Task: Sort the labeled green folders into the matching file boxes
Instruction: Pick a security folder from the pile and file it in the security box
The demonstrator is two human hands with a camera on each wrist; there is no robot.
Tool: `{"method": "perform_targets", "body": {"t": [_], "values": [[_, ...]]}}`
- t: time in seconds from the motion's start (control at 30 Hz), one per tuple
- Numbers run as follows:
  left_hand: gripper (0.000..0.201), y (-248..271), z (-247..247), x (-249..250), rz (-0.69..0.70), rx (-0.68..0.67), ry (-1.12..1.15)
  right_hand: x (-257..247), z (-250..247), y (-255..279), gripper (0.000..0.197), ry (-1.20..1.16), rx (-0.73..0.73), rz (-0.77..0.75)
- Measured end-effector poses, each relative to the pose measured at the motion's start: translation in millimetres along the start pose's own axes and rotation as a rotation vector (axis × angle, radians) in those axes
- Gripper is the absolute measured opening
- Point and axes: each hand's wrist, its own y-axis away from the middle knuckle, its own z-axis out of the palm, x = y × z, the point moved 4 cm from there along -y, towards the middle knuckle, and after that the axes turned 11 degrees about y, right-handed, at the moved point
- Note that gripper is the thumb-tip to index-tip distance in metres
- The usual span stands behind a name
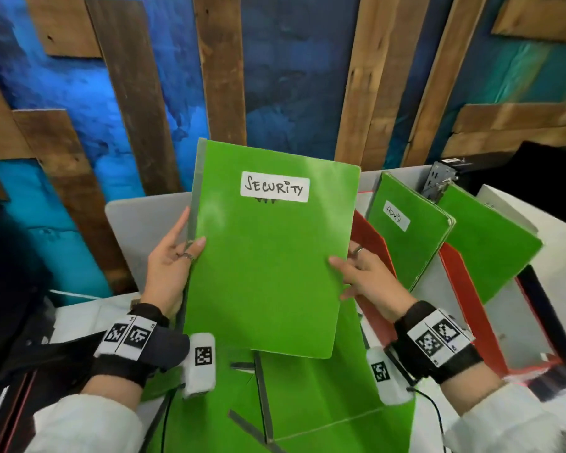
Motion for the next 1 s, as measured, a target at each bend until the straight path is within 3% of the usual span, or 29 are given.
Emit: {"method": "perform_targets", "body": {"t": [0.33,0.4,0.5,0.57,0.7,0.87,1.0], "values": [[0.054,-7.1,125.2,-0.5,-0.173,-0.306,0.028,3.9,-97.0,41.2,0.053,-0.068,-0.343,0.156],[0.054,-7.6,146.1,-3.7,-0.202,-0.333,0.020,1.4,-112.3,51.5,0.047,-0.009,-0.338,0.149],[0.050,-9.3,177.8,-17.3,-0.213,-0.316,-0.060,-7.6,-145.4,67.2,0.031,0.252,-0.212,0.085],[0.046,-7.2,197.6,-27.7,-0.186,-0.292,-0.131,-9.4,-168.7,75.4,0.020,0.243,-0.151,0.047],[0.039,4.8,231.5,-48.8,-0.145,-0.197,-0.264,1.9,-223.6,87.4,0.043,0.166,0.129,0.020],[0.047,24.0,275.9,-93.5,-0.251,-0.158,-0.371,39.3,-299.2,87.5,0.075,0.164,0.503,0.021],[0.061,38.3,312.0,-136.6,-0.402,-0.272,-0.391,65.6,-324.0,77.4,0.063,0.142,0.666,0.022]]}}
